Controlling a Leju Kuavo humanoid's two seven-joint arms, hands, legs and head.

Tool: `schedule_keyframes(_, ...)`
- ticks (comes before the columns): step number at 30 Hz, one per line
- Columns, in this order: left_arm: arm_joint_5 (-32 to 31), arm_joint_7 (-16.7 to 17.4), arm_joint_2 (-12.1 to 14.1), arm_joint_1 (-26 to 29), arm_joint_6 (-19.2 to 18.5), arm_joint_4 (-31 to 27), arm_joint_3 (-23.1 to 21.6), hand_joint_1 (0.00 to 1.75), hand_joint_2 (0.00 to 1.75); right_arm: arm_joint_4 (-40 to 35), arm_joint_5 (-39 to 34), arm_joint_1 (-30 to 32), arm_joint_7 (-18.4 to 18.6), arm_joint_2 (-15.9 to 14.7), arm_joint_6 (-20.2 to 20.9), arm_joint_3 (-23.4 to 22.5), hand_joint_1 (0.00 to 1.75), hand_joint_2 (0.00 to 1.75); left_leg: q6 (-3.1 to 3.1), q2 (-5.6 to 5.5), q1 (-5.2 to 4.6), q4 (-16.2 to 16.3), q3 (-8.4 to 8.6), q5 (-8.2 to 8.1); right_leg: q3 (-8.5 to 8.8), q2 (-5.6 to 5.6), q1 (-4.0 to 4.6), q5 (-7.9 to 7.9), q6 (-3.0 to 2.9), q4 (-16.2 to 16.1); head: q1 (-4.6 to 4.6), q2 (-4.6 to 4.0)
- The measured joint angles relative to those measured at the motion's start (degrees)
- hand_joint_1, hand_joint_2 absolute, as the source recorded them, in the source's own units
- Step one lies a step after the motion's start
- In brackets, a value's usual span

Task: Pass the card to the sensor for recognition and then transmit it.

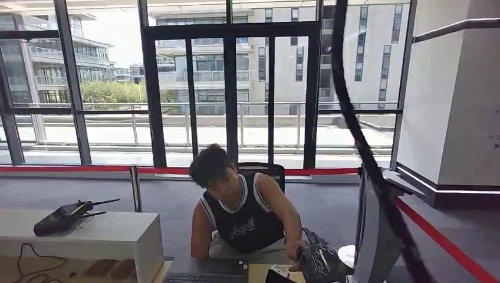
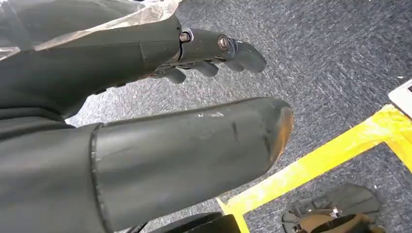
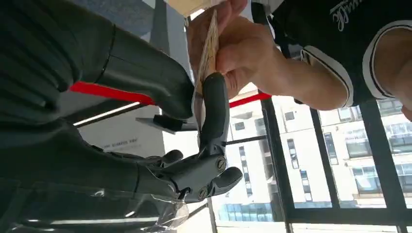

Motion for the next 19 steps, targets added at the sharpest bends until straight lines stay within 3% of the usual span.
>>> schedule_keyframes(1, 0.0, 0.0, 0.0, 0.0, 0.0, 0.0, 0.0, 0.00, 0.00, 0.3, 0.0, 0.0, 0.0, 0.1, 0.0, 0.0, 0.45, 1.75, 0.00, 0.00, 0.00, 0.0, 0.00, 0.00, 0.01, 0.00, 0.00, 0.00, 0.00, 0.0, 0.00, 0.00)
schedule_keyframes(2, 0.1, 0.0, 0.0, 0.1, 0.0, 0.0, 0.0, 0.00, 0.00, 0.6, 0.0, 0.0, -0.1, 0.3, -0.1, 0.1, 0.00, 1.75, 0.00, 0.00, 0.00, 0.0, 0.00, 0.00, 0.00, 0.00, 0.00, 0.00, 0.00, 0.0, 0.00, 0.00)
schedule_keyframes(8, 0.2, 0.0, 0.0, 0.2, 0.0, 0.0, 0.0, 0.00, 0.00, 3.0, 0.1, -0.2, 0.5, 1.3, -1.6, 0.8, 0.00, 1.75, 0.00, 0.01, 0.00, 0.0, 0.00, 0.00, 0.00, 0.00, 0.00, 0.00, 0.00, 0.0, 0.02, 0.00)
schedule_keyframes(9, 0.3, 0.0, 0.0, 0.2, 0.0, 0.0, 0.0, 0.00, 0.00, 3.4, 0.0, -0.2, 0.5, 1.4, -2.1, 0.9, 0.00, 0.00, 0.00, 0.01, 0.00, 0.0, 0.00, 0.00, 0.00, 0.00, 0.00, 0.00, 0.00, 0.0, 0.00, 0.00)
schedule_keyframes(19, 0.3, 0.0, 0.0, 0.3, 0.0, 0.0, 0.0, 0.00, 0.00, 3.9, -0.2, -0.3, 0.5, 1.4, -2.6, 1.1, 0.00, 0.00, 0.00, 0.01, 0.00, 0.0, 0.00, 0.00, 0.00, 0.00, 0.00, 0.00, 0.00, 0.0, 0.00, 0.00)
